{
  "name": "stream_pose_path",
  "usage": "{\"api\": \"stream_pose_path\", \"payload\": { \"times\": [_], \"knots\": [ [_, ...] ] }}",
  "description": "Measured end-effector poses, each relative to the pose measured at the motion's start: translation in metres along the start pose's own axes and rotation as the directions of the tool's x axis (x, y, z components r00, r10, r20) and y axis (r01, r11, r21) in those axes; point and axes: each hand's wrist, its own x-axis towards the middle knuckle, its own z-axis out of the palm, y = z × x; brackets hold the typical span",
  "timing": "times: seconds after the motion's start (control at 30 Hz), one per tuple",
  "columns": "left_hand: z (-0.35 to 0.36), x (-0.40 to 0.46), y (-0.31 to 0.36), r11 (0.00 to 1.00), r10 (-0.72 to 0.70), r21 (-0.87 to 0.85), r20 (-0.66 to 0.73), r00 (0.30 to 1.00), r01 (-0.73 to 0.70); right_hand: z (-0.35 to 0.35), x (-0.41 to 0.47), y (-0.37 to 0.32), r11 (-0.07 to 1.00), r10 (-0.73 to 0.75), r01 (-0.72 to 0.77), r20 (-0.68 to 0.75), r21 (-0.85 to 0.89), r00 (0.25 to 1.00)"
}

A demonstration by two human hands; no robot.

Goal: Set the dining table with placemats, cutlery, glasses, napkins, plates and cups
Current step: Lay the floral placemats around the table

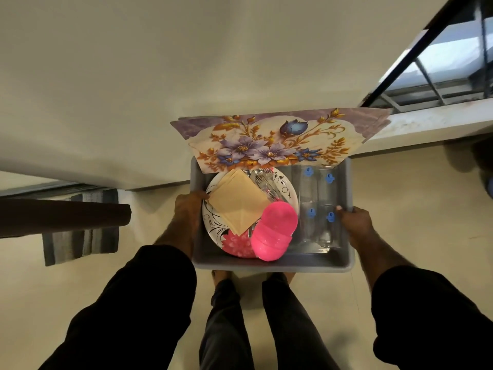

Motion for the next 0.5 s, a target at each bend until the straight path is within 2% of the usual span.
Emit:
{"api": "stream_pose_path", "payload": {
  "times": [0.17, 0.3, 0.5],
  "knots": [
    [-0.007, -0.041, 0.03, 0.983, 0.103, 0.135, 0.153, 0.983, -0.124, -0.033, -0.038, -0.003, 0.999, -0.006, 0.009, -0.061, 0.045, 0.998],
    [-0.018, -0.099, 0.054, 0.98, 0.163, 0.08, 0.193, 0.968, -0.181, -0.066, -0.082, 0.0, 0.993, 0.004, 0.008, -0.105, 0.116, 0.995],
    [-0.018, -0.168, 0.088, 0.937, 0.271, 0.141, 0.281, 0.921, -0.319, -0.101, -0.159, 0.027, 0.963, 0.097, -0.027, -0.252, 0.267, 0.963]
  ]
}}
